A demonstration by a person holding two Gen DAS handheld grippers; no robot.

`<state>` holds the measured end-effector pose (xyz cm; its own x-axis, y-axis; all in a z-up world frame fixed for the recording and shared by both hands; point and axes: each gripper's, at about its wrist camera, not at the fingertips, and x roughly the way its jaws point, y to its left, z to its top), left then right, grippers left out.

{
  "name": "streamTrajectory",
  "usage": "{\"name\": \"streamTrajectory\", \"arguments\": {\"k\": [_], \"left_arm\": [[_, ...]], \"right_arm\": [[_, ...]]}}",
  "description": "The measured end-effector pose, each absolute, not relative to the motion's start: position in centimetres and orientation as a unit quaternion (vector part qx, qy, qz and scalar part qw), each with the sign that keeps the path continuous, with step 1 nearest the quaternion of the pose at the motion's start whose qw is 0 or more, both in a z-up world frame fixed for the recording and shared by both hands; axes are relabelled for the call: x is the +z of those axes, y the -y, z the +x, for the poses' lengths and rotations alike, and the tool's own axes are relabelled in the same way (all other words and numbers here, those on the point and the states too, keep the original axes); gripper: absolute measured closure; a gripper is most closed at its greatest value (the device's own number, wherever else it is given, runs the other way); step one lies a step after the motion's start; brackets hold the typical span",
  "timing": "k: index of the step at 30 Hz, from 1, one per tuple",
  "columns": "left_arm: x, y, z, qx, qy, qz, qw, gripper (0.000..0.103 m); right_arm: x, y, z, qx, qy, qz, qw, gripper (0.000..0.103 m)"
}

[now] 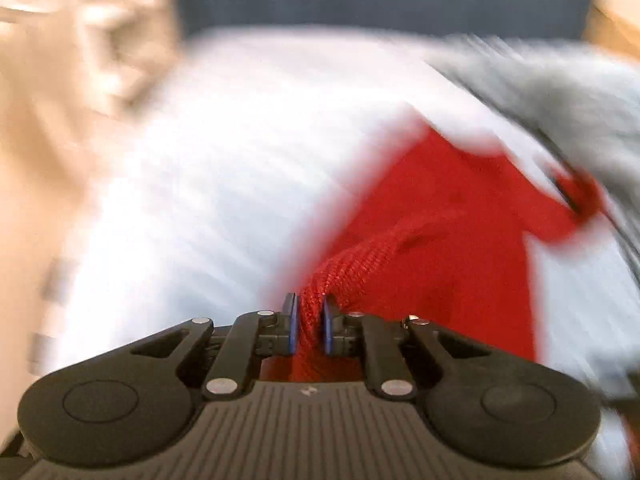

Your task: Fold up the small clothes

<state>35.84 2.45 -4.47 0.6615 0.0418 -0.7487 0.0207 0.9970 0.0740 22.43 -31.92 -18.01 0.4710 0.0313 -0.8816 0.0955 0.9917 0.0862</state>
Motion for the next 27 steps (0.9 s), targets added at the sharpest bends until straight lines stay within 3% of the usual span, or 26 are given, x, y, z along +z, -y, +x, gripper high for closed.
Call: {"name": "streamTrajectory", "arguments": {"k": [2,4,6,7,8,9,23,27], "left_arm": [[-2.3,-6.9,38.5,0.101,-0.368,0.035,0.924,0.088],[-1.6,-10.0,40.4,0.167,-0.364,0.041,0.915,0.079],[-1.9,-11.6,40.3,0.176,-0.379,0.035,0.908,0.041],[-2.2,-11.9,39.5,0.162,-0.383,0.030,0.909,0.031],[-2.7,-11.6,38.7,0.153,-0.385,0.030,0.910,0.014],[-3.3,-11.3,37.7,0.149,-0.387,0.036,0.909,0.010],[-16.7,-5.5,23.7,0.013,-0.536,0.053,0.843,0.008],[-18.1,-5.1,22.2,0.006,-0.546,0.046,0.837,0.007]], "right_arm": [[-18.0,31.8,22.5,-0.019,-0.514,0.063,0.855,0.027],[-18.0,31.6,22.4,-0.020,-0.514,0.065,0.855,0.026],[-18.1,31.2,22.3,-0.017,-0.516,0.064,0.854,0.026],[-18.1,31.0,22.3,-0.014,-0.517,0.064,0.853,0.026],[-18.2,30.7,22.1,-0.010,-0.519,0.064,0.853,0.025],[-18.2,30.3,22.0,-0.007,-0.521,0.065,0.851,0.025],[-19.7,26.8,18.6,0.031,-0.561,0.101,0.821,0.023],[-20.5,26.0,18.3,0.036,-0.569,0.124,0.812,0.016]]}}
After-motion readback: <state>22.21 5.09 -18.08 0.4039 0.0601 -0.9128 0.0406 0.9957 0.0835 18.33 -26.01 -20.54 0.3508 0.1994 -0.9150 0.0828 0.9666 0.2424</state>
